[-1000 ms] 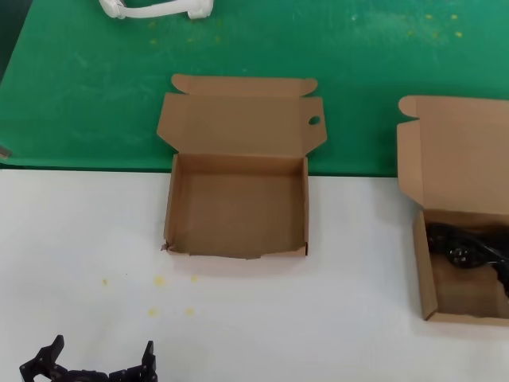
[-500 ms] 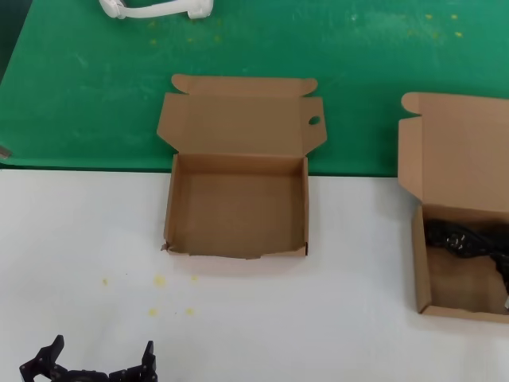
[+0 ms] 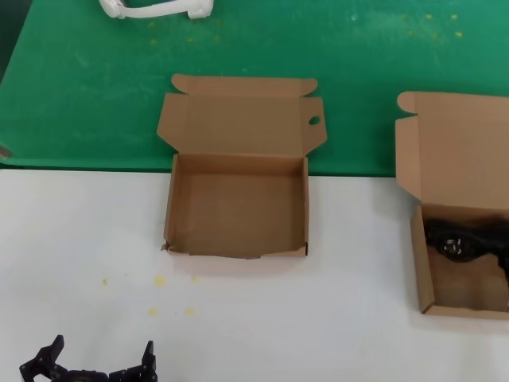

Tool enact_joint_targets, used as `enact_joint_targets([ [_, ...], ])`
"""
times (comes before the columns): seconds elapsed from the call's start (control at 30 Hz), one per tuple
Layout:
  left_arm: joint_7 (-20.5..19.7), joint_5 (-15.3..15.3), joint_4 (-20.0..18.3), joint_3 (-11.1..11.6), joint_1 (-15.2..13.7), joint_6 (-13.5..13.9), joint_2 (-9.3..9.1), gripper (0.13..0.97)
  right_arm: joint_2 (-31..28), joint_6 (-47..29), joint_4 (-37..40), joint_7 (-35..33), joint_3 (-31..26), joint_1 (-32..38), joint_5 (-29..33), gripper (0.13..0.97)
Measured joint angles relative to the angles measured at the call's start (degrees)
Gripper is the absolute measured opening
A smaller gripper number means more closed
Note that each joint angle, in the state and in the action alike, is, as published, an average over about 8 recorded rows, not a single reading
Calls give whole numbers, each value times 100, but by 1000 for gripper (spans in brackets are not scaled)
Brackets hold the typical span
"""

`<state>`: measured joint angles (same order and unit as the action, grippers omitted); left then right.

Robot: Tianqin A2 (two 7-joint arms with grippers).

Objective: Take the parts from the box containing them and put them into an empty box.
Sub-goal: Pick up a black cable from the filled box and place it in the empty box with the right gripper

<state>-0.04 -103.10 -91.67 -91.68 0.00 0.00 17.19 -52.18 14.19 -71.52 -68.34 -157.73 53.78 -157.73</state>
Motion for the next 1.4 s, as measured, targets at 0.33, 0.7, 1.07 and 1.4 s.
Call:
enact_joint_targets([
  [0.33, 0, 0, 0, 0, 0, 0, 0, 966, -395, 359, -791, 260, 0, -67, 0, 154],
  [0.7, 0, 0, 0, 0, 0, 0, 0, 966, -971, 903, -1935, 699, 0, -142, 0, 152],
  [1.07, 1, -1, 0, 0, 0, 0, 0, 966, -1308, 1333, -2780, 998, 0, -97, 0, 152],
  [1.4, 1, -1, 0, 0, 0, 0, 0, 966, -1409, 1388, -2803, 1101, 0, -89, 0, 152],
])
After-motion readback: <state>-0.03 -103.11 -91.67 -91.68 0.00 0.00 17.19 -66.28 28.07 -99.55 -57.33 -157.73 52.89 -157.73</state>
